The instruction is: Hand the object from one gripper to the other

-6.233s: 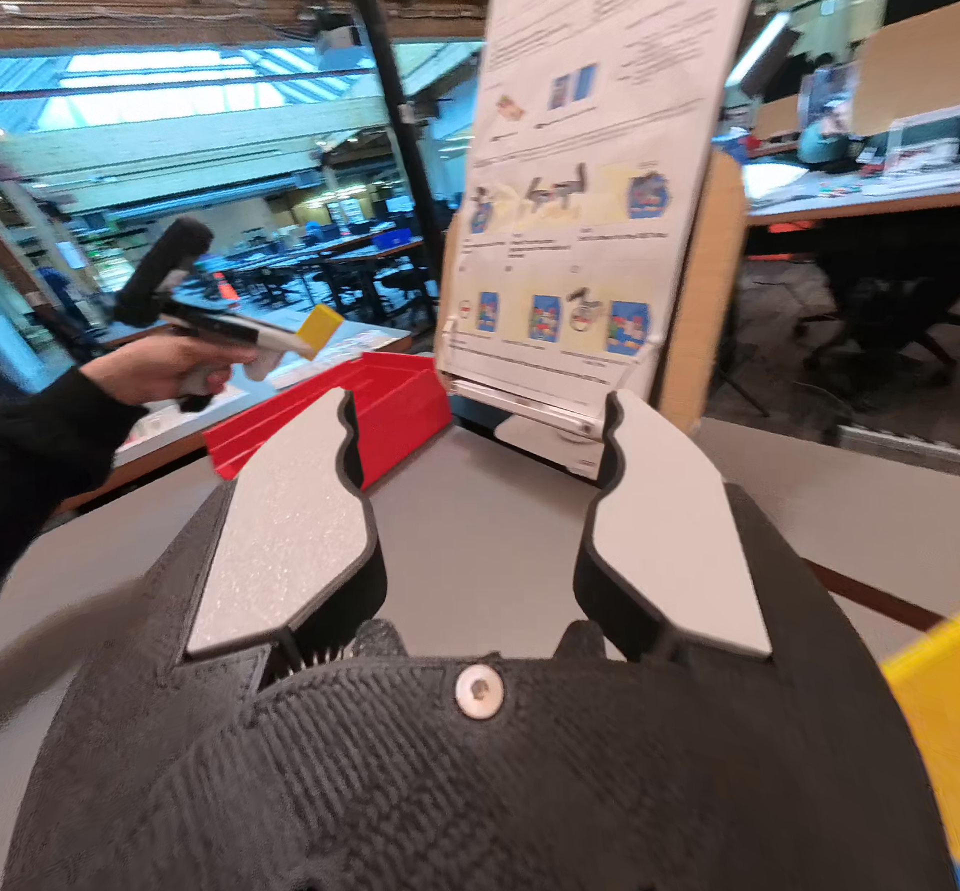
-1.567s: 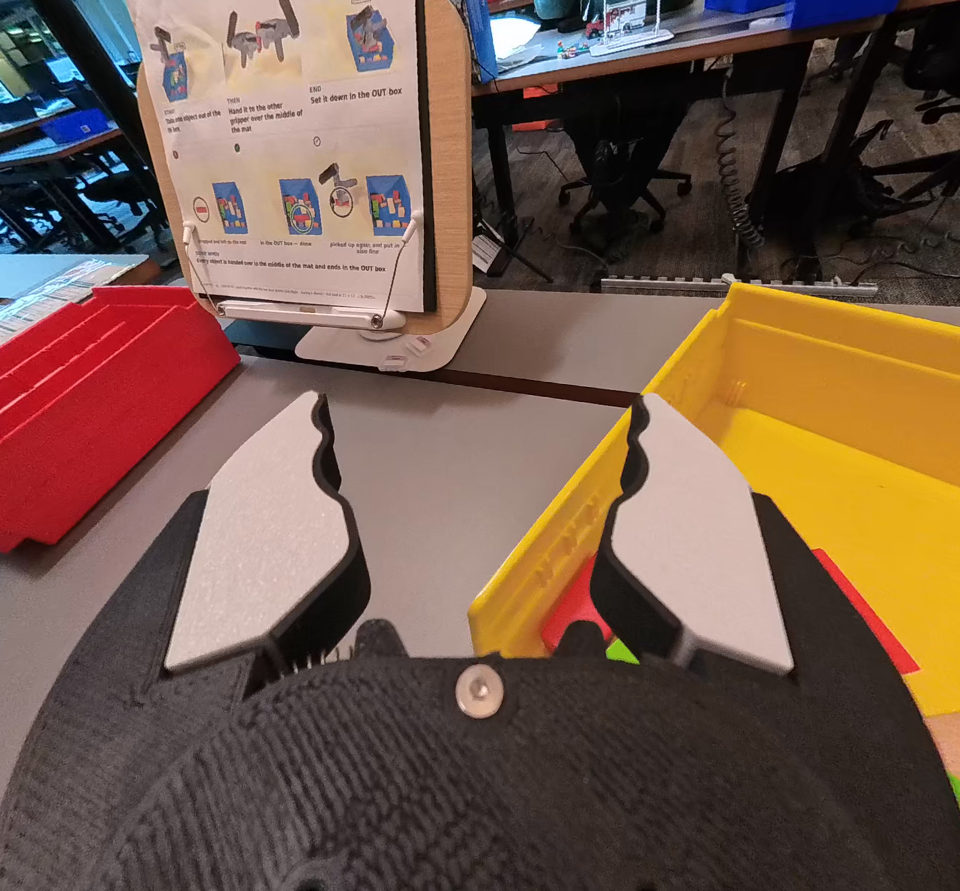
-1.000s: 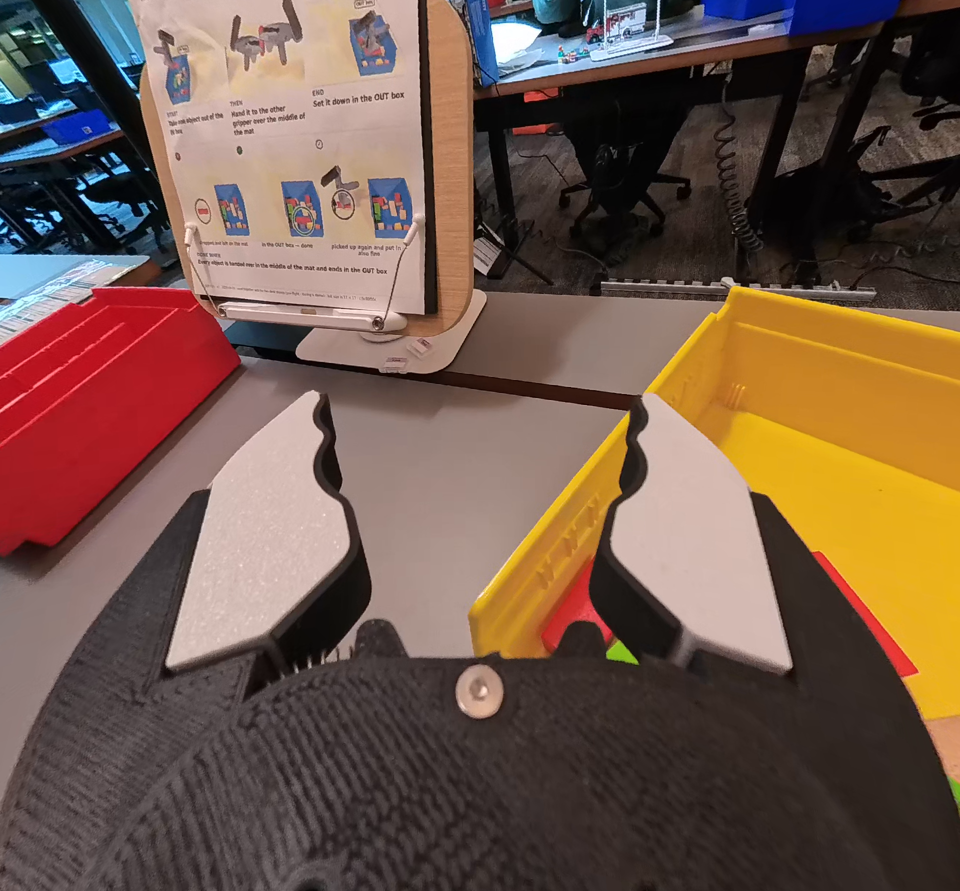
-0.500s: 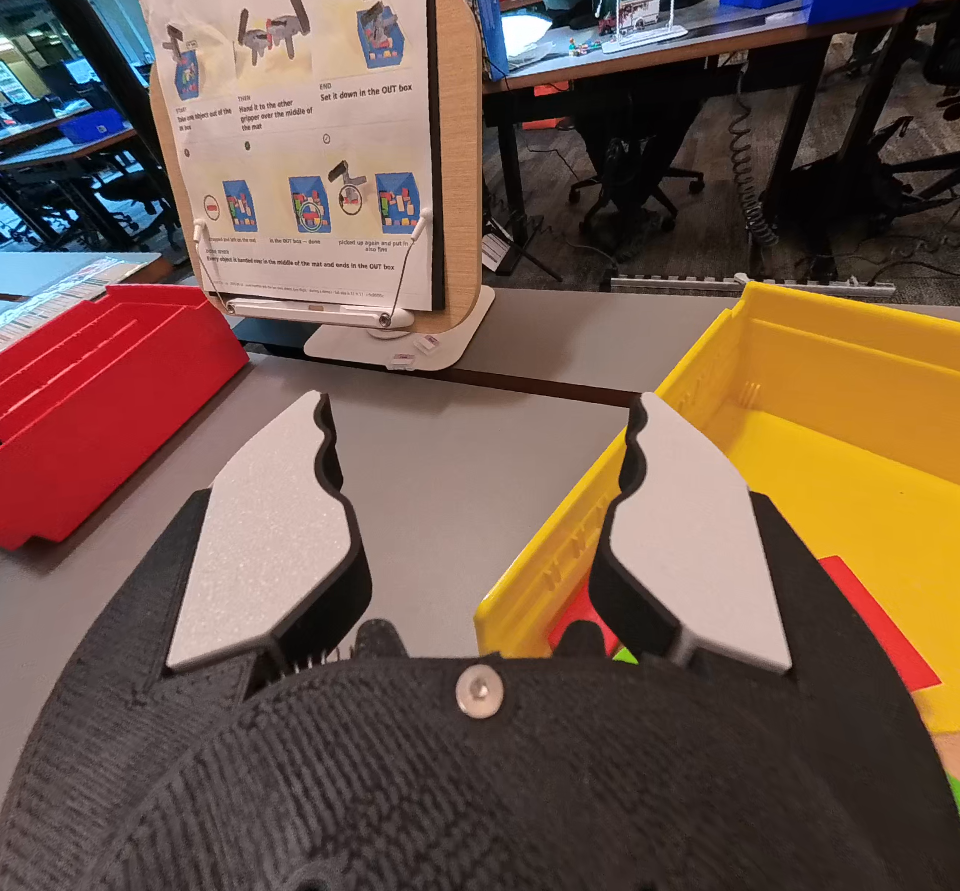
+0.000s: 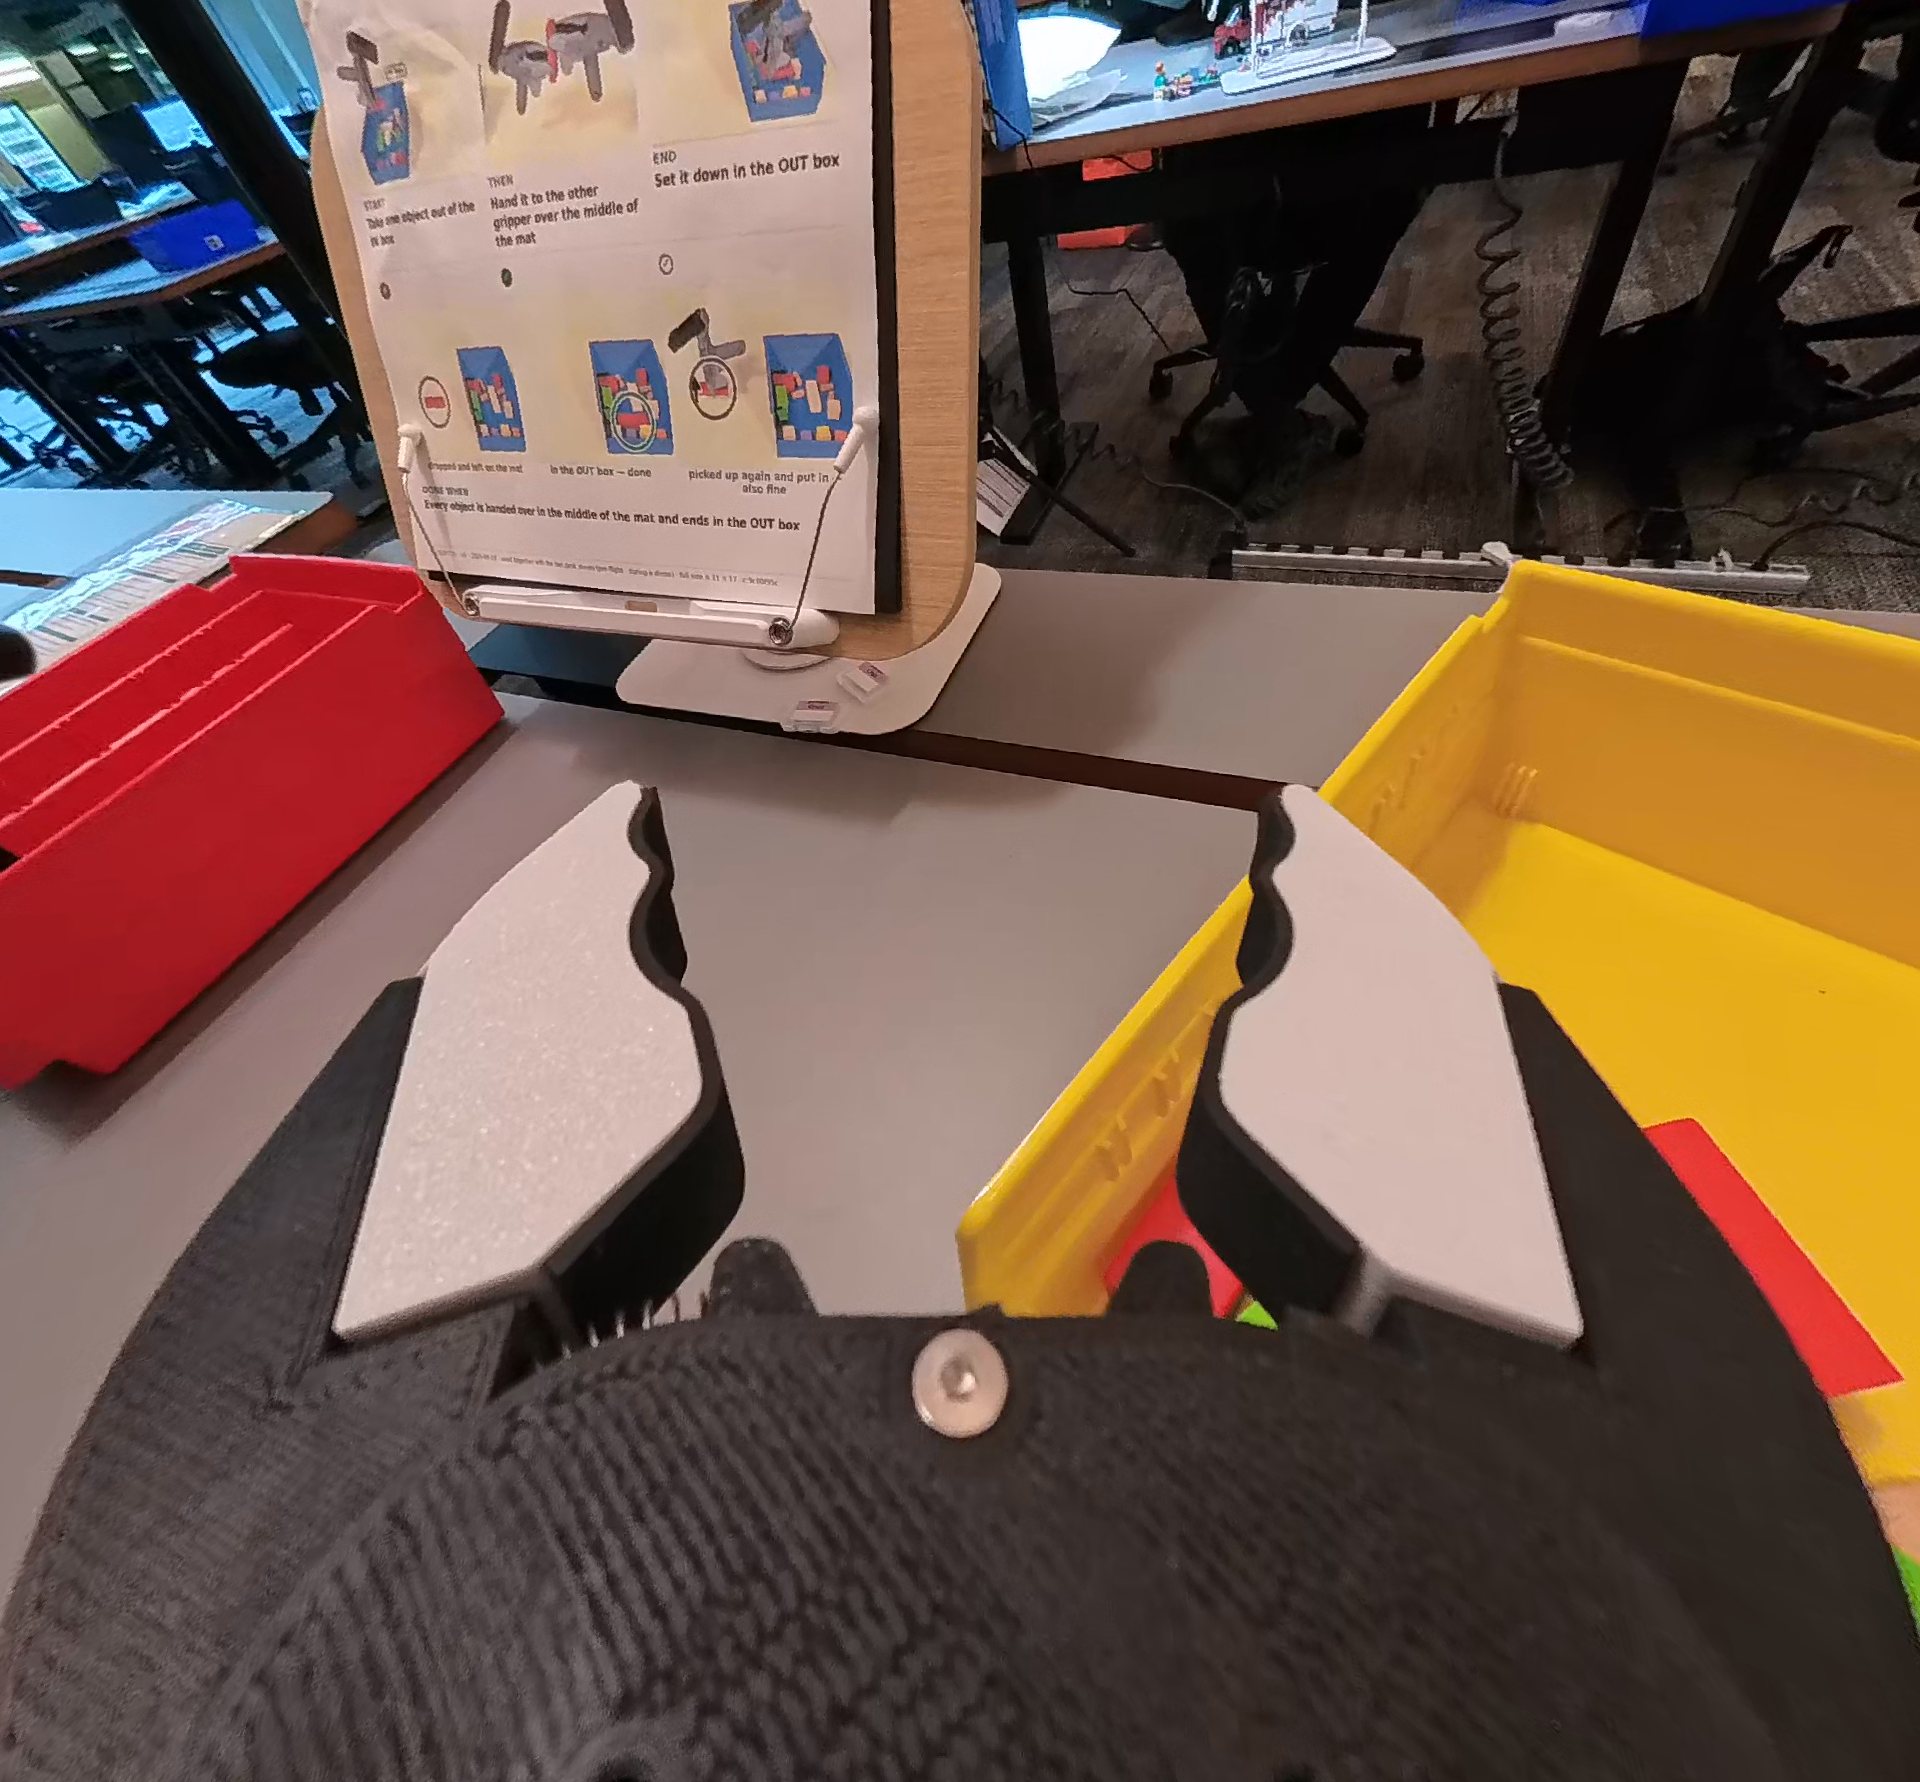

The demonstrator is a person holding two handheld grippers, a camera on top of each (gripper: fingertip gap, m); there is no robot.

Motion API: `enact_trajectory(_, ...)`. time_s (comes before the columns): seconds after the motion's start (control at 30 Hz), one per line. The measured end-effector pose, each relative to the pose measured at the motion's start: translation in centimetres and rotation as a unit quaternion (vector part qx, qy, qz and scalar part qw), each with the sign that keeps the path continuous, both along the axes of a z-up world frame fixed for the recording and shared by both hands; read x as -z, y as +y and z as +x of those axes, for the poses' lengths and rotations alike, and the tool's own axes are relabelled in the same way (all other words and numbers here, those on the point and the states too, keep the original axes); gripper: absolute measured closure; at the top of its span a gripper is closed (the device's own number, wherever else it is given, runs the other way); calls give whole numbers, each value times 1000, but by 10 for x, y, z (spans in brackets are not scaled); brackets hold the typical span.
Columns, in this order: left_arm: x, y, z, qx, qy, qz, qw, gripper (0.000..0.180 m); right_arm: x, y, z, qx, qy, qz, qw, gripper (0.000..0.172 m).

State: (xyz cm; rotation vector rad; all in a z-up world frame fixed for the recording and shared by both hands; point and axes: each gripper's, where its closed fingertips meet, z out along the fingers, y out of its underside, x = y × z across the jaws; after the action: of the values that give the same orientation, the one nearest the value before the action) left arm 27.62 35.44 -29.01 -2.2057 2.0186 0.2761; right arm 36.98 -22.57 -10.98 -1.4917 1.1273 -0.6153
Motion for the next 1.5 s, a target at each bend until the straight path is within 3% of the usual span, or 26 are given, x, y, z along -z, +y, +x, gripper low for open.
enact_trajectory(0.27,-4,1,-1,0,1,-34,999,132,-4,-2,-1,0,-6,10,1000,66)
enact_trajectory(0.37,-4,10,1,22,4,19,1000,142,-1,-2,-1,-1,-1,6,1000,66)
enact_trajectory(0.53,-2,18,2,40,-2,86,995,143,-3,0,-1,-1,-4,-3,1000,66)
enact_trajectory(0.63,-1,17,2,23,1,65,998,143,0,3,0,-5,0,-7,1000,66)
enact_trajectory(0.87,1,14,4,29,23,-4,999,120,4,9,0,-12,9,-22,1000,66)
enact_trajectory(1.0,-1,17,2,49,10,-13,999,132,3,8,0,-12,6,-20,1000,66)
enact_trajectory(1.1,-5,11,1,50,-15,-63,997,138,4,9,0,-14,8,-13,1000,66)
enact_trajectory(1.2,-7,4,-1,43,-23,-105,993,134,5,8,0,-14,10,-14,1000,66)
enact_trajectory(1.3,-9,16,-3,35,-5,-42,998,129,5,7,0,-13,9,-16,1000,66)
enact_trajectory(1.5,-21,37,9,180,0,150,972,131,5,5,0,-10,10,-15,1000,66)
